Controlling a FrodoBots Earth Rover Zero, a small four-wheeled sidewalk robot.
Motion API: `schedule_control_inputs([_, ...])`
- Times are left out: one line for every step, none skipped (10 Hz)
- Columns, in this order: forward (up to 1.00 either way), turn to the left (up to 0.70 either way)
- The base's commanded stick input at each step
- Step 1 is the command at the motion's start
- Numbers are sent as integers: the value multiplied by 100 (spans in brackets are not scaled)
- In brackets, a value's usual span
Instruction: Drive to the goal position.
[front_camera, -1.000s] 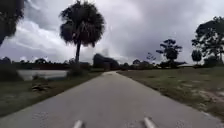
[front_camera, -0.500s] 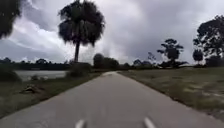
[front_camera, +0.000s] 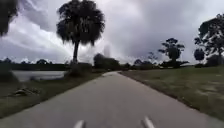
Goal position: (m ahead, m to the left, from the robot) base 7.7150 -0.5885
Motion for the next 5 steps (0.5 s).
schedule_control_inputs([70, 0])
schedule_control_inputs([70, 0])
schedule_control_inputs([70, 0])
schedule_control_inputs([70, 0])
schedule_control_inputs([70, 0])
